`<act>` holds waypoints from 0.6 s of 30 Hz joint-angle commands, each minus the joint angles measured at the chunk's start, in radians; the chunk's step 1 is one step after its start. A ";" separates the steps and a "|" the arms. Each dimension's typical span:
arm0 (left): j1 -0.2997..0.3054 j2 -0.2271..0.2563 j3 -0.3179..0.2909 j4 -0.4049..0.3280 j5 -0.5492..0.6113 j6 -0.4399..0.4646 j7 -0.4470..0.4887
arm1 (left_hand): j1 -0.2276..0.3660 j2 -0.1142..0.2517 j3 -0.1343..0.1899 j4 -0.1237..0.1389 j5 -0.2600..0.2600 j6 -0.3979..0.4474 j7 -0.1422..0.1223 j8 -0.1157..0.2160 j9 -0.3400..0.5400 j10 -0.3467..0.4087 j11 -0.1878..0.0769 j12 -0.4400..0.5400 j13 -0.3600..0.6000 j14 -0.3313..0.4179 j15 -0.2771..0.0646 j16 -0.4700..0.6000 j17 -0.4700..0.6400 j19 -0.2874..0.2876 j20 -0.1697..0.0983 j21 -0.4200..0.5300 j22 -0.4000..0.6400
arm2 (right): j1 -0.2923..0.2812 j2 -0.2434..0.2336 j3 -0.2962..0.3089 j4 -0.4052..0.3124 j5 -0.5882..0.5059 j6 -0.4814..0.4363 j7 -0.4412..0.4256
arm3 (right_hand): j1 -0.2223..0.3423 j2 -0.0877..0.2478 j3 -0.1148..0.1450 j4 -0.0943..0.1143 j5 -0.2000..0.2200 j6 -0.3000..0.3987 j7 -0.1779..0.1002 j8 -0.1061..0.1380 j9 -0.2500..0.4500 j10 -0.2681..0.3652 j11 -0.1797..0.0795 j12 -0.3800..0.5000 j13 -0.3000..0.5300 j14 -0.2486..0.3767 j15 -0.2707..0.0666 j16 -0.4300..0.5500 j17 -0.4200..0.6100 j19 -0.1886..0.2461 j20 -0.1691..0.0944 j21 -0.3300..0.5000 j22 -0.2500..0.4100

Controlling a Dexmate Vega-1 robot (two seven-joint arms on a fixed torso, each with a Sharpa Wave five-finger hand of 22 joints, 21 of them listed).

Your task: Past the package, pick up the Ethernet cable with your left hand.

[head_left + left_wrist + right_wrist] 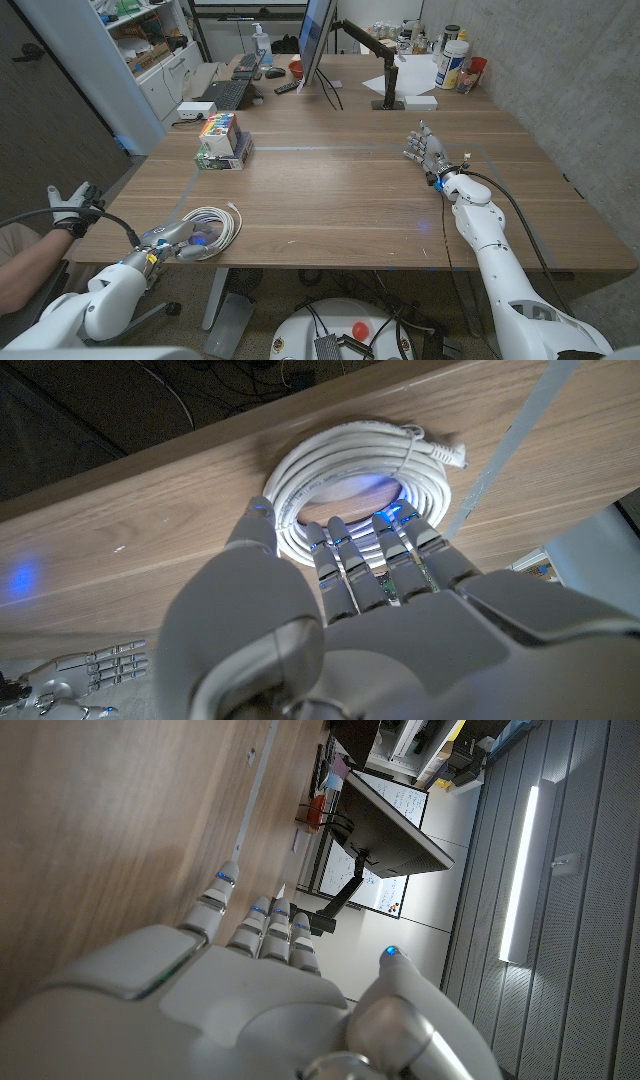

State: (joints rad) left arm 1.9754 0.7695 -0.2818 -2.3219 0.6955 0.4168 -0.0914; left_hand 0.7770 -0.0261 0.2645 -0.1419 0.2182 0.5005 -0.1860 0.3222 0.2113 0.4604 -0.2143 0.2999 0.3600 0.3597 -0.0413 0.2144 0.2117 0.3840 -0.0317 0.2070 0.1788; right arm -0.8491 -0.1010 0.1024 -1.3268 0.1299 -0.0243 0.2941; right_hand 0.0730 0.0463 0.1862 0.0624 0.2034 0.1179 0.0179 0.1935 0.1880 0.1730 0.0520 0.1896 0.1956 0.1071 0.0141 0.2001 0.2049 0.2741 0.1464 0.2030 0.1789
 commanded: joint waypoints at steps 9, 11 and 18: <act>0.008 0.023 0.008 0.002 0.000 0.012 0.015 | 0.011 0.001 -0.004 0.003 0.004 0.008 -0.001 0.007 0.003 0.009 0.001 0.003 0.003 0.010 -0.166 0.003 0.005 0.005 0.000 -0.003 0.002 | -0.001 0.000 0.001 -0.002 0.002 -0.003 0.004 | -0.004 0.002 -0.003 -0.001 0.007 -0.004 0.000 0.005 0.004 -0.003 -0.001 0.007 0.000 -0.002 0.001 0.006 0.001 -0.003 -0.001 -0.002 0.003; 0.009 0.027 0.009 -0.001 0.006 0.016 0.012 | 0.011 0.001 -0.004 0.003 0.004 0.007 -0.001 0.007 0.003 0.010 0.001 0.003 0.003 0.011 -0.167 0.003 0.005 0.005 0.000 -0.003 0.002 | 0.000 0.000 0.001 0.000 0.003 -0.001 0.005 | -0.005 0.001 -0.003 -0.001 0.006 -0.003 0.000 0.006 0.004 -0.004 0.000 0.007 0.000 -0.003 0.002 0.006 0.001 -0.003 -0.002 -0.002 0.003; 0.004 0.042 0.020 -0.004 0.024 0.025 0.004 | 0.012 0.002 -0.004 0.004 0.005 0.010 0.001 0.009 0.003 0.012 0.001 0.004 0.004 0.014 -0.167 0.003 0.005 0.006 0.000 -0.002 0.002 | 0.000 0.001 0.001 -0.001 0.003 -0.002 0.005 | -0.005 0.001 -0.003 0.000 0.006 -0.004 0.000 0.005 0.004 -0.004 -0.001 0.007 0.000 -0.004 0.001 0.006 0.001 -0.004 -0.002 -0.002 0.003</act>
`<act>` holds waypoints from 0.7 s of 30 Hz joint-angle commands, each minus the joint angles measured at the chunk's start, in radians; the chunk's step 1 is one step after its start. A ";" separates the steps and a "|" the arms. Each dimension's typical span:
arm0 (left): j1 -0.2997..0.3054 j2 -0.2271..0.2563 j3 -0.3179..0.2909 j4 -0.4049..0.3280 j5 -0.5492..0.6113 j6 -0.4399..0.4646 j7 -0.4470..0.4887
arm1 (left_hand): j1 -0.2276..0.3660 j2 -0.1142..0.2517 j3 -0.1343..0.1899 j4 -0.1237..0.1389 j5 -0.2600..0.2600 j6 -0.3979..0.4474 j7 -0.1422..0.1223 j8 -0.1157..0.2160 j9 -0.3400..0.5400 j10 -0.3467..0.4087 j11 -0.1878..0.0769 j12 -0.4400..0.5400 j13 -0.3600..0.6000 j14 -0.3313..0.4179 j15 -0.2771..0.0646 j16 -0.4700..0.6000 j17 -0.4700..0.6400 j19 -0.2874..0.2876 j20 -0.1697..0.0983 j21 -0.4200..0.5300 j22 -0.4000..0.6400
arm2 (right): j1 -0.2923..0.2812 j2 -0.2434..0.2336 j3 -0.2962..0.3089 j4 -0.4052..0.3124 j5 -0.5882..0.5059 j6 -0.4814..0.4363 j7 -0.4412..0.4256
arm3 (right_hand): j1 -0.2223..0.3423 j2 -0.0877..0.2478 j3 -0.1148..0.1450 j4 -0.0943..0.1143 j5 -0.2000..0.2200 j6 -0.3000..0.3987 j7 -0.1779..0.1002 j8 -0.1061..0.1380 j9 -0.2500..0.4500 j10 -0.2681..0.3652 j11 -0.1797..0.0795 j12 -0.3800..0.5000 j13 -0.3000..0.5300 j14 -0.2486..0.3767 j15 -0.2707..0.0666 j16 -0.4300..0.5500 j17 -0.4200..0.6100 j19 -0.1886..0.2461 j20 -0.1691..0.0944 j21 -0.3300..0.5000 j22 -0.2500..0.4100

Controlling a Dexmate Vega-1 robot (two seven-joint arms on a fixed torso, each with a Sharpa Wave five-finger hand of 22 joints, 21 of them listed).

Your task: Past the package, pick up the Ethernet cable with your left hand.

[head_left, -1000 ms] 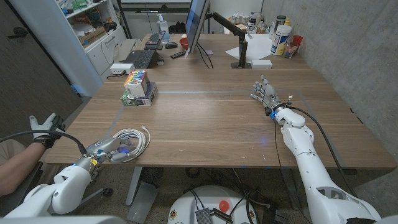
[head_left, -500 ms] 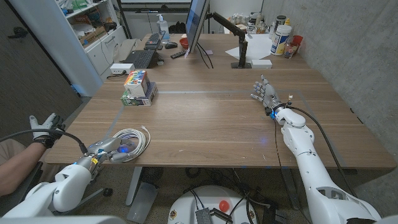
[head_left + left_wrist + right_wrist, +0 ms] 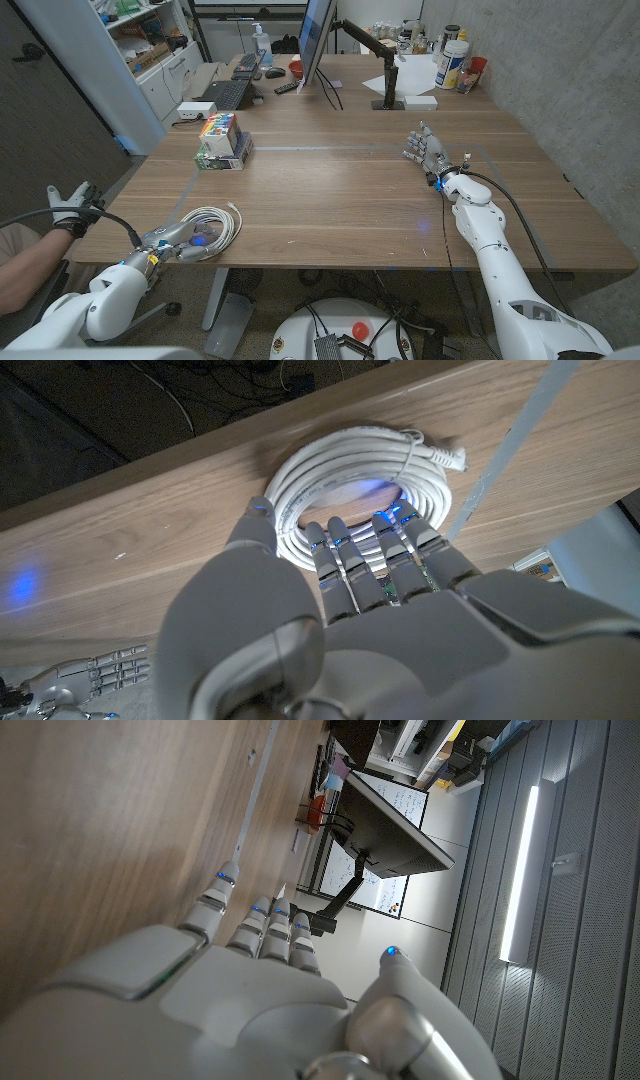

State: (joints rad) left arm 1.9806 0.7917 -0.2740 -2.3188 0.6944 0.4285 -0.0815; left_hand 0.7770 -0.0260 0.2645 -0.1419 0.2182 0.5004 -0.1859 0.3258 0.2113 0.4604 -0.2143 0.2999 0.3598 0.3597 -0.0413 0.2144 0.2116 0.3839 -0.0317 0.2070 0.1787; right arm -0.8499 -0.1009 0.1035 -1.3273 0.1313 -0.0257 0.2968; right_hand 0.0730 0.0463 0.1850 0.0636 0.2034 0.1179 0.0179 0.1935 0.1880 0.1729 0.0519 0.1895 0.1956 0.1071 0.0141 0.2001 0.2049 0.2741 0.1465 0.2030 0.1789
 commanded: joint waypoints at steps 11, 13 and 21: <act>-0.005 0.029 0.021 0.007 0.038 -0.007 0.015 | 0.011 0.001 -0.006 0.005 0.004 0.012 -0.001 0.007 0.003 0.016 0.001 0.004 0.006 0.019 -0.167 0.003 0.006 0.007 -0.001 -0.002 0.002 | 0.002 0.001 0.000 0.001 0.002 0.001 0.004 | -0.005 0.001 -0.002 -0.001 0.006 -0.003 0.000 0.006 0.004 -0.003 -0.001 0.008 0.000 -0.004 0.002 0.006 0.001 -0.004 -0.002 -0.001 0.003; -0.005 0.029 0.020 0.007 0.038 -0.008 0.016 | 0.012 0.001 -0.006 0.004 0.004 0.012 -0.001 0.007 0.003 0.016 0.001 0.004 0.006 0.019 -0.167 0.003 0.006 0.007 0.000 -0.002 0.002 | 0.002 0.001 0.000 0.001 0.002 0.001 0.004 | -0.005 0.001 -0.003 -0.001 0.006 -0.003 0.000 0.006 0.004 -0.004 -0.001 0.008 0.000 -0.004 0.002 0.006 0.001 -0.004 -0.002 -0.002 0.003; 0.008 0.021 0.022 0.009 0.056 -0.023 0.038 | 0.012 0.001 -0.007 0.005 0.005 0.014 -0.001 0.008 0.003 0.020 0.001 0.005 0.007 0.022 -0.167 0.003 0.007 0.007 0.000 -0.002 0.002 | 0.002 0.001 0.000 0.002 0.003 0.002 0.005 | -0.006 0.001 -0.003 -0.001 0.006 -0.004 0.000 0.005 0.004 -0.004 -0.003 0.007 0.000 -0.004 0.003 0.006 0.001 -0.004 -0.001 -0.001 0.003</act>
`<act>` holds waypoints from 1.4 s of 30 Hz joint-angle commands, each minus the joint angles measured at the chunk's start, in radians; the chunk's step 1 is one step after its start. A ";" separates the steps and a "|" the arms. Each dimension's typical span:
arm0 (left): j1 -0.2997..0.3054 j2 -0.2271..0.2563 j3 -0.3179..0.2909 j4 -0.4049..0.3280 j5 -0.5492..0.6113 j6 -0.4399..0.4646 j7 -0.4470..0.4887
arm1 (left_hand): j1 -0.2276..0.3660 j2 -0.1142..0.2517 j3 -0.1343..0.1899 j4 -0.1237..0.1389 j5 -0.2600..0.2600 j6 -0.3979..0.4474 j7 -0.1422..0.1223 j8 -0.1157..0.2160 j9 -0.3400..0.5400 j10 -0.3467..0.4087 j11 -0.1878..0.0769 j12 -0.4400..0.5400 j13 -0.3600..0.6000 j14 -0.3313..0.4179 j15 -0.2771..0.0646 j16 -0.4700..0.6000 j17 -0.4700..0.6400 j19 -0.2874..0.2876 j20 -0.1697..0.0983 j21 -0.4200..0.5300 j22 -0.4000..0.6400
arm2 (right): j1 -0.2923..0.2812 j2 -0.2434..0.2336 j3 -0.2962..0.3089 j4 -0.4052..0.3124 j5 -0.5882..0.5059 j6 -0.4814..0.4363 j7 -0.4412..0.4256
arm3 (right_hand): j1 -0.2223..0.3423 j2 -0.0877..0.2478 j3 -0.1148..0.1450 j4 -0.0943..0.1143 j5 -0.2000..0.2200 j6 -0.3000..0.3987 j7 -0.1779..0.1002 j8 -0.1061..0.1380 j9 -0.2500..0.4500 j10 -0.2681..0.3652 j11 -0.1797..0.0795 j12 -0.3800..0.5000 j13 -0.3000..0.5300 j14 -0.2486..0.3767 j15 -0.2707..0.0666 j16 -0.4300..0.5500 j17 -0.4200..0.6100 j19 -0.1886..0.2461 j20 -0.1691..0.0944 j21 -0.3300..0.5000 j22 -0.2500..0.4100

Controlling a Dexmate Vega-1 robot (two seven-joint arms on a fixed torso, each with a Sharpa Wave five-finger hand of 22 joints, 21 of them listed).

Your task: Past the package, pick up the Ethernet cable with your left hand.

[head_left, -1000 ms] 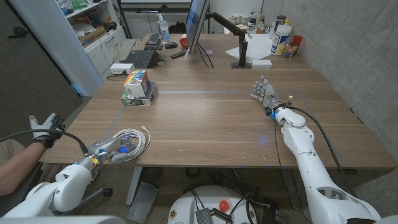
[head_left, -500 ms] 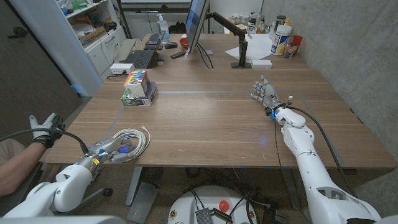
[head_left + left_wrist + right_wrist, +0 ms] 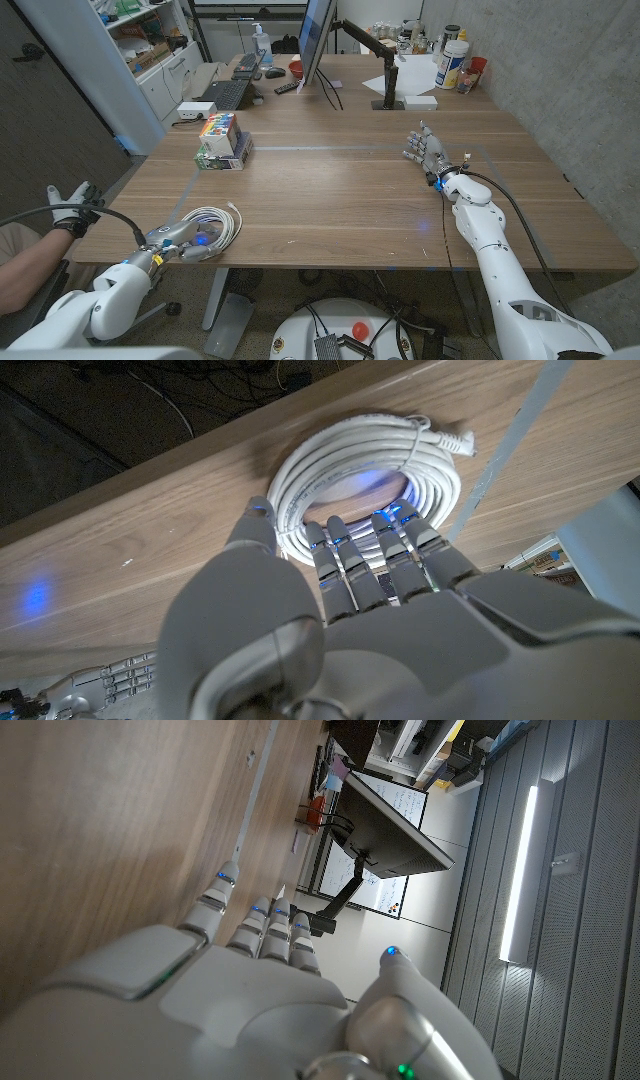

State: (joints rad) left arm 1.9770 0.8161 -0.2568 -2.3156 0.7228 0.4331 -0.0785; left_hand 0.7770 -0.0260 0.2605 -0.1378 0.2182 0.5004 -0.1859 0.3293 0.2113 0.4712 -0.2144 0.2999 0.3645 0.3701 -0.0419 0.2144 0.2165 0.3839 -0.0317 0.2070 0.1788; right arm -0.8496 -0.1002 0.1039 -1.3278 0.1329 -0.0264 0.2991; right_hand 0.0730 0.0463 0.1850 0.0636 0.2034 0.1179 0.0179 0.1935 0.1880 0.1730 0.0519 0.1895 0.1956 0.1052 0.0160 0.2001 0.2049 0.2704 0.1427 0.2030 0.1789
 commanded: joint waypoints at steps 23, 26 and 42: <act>0.029 -0.027 0.011 0.031 0.036 -0.071 0.078 | 0.009 0.000 -0.005 0.002 0.005 0.026 0.001 0.012 0.002 0.018 0.001 0.006 0.005 0.024 -0.166 0.005 0.003 0.013 -0.001 0.000 0.002 | 0.001 -0.002 -0.002 0.001 0.001 0.003 0.007 | -0.006 0.001 -0.003 -0.001 0.007 -0.005 -0.001 0.005 0.004 -0.006 -0.001 0.007 0.000 -0.004 -0.001 0.006 0.001 -0.001 0.003 -0.001 0.003; 0.032 -0.026 0.013 0.039 0.038 -0.075 0.085 | 0.009 0.000 -0.005 0.003 0.005 0.026 0.000 0.012 0.002 0.018 0.001 0.006 0.005 0.025 -0.166 0.005 0.004 0.013 -0.001 -0.001 0.002 | 0.001 -0.003 -0.003 0.002 0.000 0.004 0.008 | -0.006 0.001 -0.003 -0.001 0.007 -0.005 -0.001 0.005 0.004 -0.006 -0.001 0.007 0.000 -0.003 0.000 0.006 0.001 -0.001 0.003 -0.001 0.003; 0.038 -0.026 0.021 0.071 0.033 -0.105 0.124 | 0.013 0.004 -0.003 0.002 0.006 0.030 -0.001 0.014 0.002 0.019 0.001 0.005 0.007 0.026 -0.170 0.003 0.004 0.015 -0.003 0.000 0.003 | 0.001 -0.003 -0.005 -0.001 -0.004 -0.001 0.003 | -0.006 0.002 -0.003 -0.001 0.007 -0.006 -0.001 0.005 0.004 -0.006 -0.002 0.007 0.000 -0.005 0.001 0.006 0.001 -0.002 0.003 -0.001 0.003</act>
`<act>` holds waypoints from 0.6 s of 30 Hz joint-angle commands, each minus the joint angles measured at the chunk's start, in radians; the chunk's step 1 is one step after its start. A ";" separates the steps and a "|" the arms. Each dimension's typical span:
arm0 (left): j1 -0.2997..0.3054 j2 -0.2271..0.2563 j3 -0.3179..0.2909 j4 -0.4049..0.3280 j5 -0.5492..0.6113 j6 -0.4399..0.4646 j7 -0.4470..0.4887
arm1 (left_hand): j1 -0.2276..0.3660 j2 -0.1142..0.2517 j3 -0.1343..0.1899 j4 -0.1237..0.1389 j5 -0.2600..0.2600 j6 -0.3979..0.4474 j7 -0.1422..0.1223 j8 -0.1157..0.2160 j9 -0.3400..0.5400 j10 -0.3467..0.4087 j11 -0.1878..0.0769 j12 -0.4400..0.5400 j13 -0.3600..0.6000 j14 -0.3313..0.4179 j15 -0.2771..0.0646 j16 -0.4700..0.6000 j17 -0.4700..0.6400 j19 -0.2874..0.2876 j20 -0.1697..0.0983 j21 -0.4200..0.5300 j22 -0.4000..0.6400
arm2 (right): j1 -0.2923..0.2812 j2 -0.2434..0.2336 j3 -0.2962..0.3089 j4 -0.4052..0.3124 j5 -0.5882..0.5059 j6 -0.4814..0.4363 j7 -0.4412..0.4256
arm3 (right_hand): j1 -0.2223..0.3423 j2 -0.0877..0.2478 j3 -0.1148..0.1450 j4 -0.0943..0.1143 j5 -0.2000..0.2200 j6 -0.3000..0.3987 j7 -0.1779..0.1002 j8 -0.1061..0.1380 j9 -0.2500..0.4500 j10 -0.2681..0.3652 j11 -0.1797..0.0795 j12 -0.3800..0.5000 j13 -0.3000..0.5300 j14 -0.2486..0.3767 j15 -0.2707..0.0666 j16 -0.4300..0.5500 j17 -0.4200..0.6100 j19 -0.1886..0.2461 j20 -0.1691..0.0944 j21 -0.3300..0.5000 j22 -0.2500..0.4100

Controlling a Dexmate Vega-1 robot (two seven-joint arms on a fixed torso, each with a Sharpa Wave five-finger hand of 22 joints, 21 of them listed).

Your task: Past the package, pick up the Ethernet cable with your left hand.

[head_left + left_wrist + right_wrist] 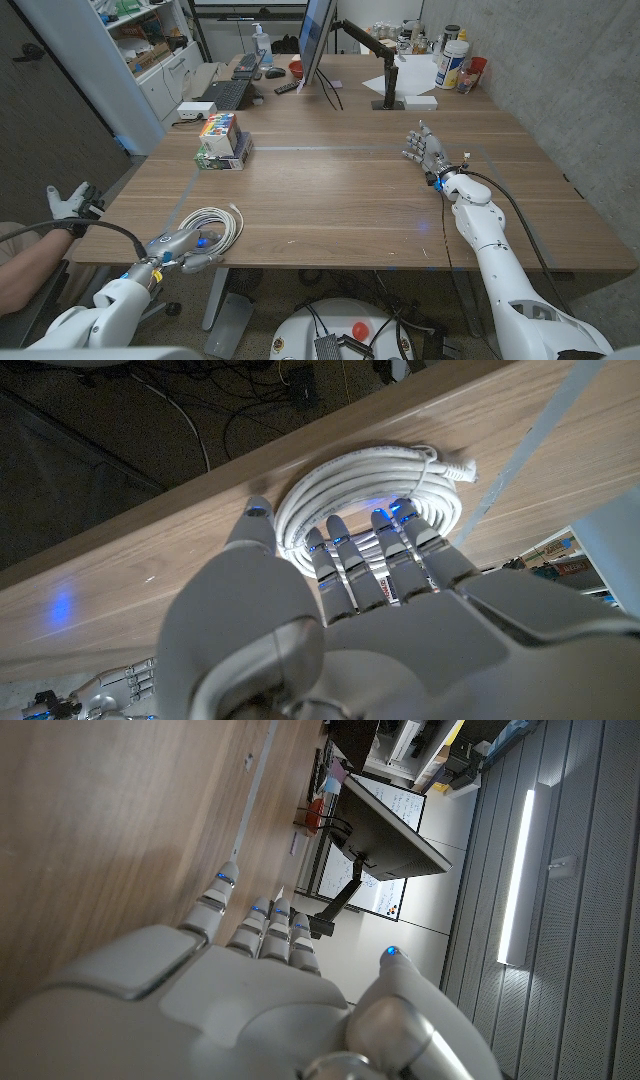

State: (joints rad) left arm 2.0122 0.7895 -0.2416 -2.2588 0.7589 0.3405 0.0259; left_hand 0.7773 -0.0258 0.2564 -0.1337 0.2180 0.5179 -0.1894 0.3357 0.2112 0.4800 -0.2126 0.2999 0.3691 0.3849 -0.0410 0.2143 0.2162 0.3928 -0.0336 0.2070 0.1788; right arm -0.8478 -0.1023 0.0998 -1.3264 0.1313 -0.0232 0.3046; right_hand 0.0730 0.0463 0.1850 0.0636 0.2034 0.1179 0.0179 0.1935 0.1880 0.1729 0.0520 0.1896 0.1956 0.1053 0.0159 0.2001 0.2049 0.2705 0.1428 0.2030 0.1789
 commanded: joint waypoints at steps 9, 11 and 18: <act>0.005 0.001 0.005 0.021 -0.007 -0.017 0.031 | 0.052 0.044 0.021 -0.010 0.008 0.020 0.002 0.014 0.002 0.017 -0.001 0.005 0.005 0.016 -0.179 0.007 0.010 0.012 0.000 0.001 0.003 | 0.000 -0.001 -0.001 0.000 -0.002 -0.001 -0.002 | -0.006 0.003 -0.003 0.000 0.007 -0.005 -0.001 0.005 0.004 -0.006 -0.001 0.007 0.000 -0.005 0.001 0.006 0.001 -0.002 0.003 -0.001 0.003; 0.005 0.002 0.005 0.021 -0.008 -0.017 0.032 | 0.079 0.069 0.034 -0.016 0.004 0.022 0.004 0.016 0.002 0.022 0.000 0.005 0.007 0.021 -0.178 0.010 0.013 0.019 0.001 0.003 0.003 | 0.000 -0.001 -0.001 0.000 -0.001 -0.001 -0.002 | -0.006 0.003 -0.003 0.000 0.007 -0.006 -0.001 0.005 0.004 -0.006 -0.001 0.007 0.000 -0.005 0.001 0.006 0.001 -0.002 0.003 -0.001 0.003; 0.011 -0.004 -0.002 0.030 -0.014 -0.033 0.054 | 0.175 0.173 0.093 -0.031 -0.010 0.024 0.024 0.025 0.007 0.044 0.010 0.007 0.016 0.040 -0.178 0.022 0.021 0.025 0.019 0.005 0.004 | -0.001 -0.001 -0.001 -0.001 -0.002 -0.003 -0.004 | -0.006 0.003 -0.003 0.000 0.007 -0.005 -0.001 0.005 0.004 -0.005 -0.003 0.008 0.000 -0.005 0.001 0.006 0.001 -0.002 0.003 -0.001 0.003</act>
State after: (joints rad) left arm 2.0171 0.7898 -0.2378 -2.2408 0.7526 0.3245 0.0535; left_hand 0.9157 0.1124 0.3267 -0.1635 0.2105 0.5414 -0.1768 0.3552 0.2111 0.5142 -0.2035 0.3040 0.3789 0.4111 -0.0472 0.2300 0.2337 0.4108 -0.0195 0.2069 0.1789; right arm -0.8483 -0.1032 0.0987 -1.3270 0.1296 -0.0250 0.3028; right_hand 0.0730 0.0463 0.1850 0.0636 0.2034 0.1179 0.0179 0.1935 0.1880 0.1729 0.0519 0.1895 0.1956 0.1053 0.0159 0.2001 0.2049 0.2705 0.1428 0.2030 0.1789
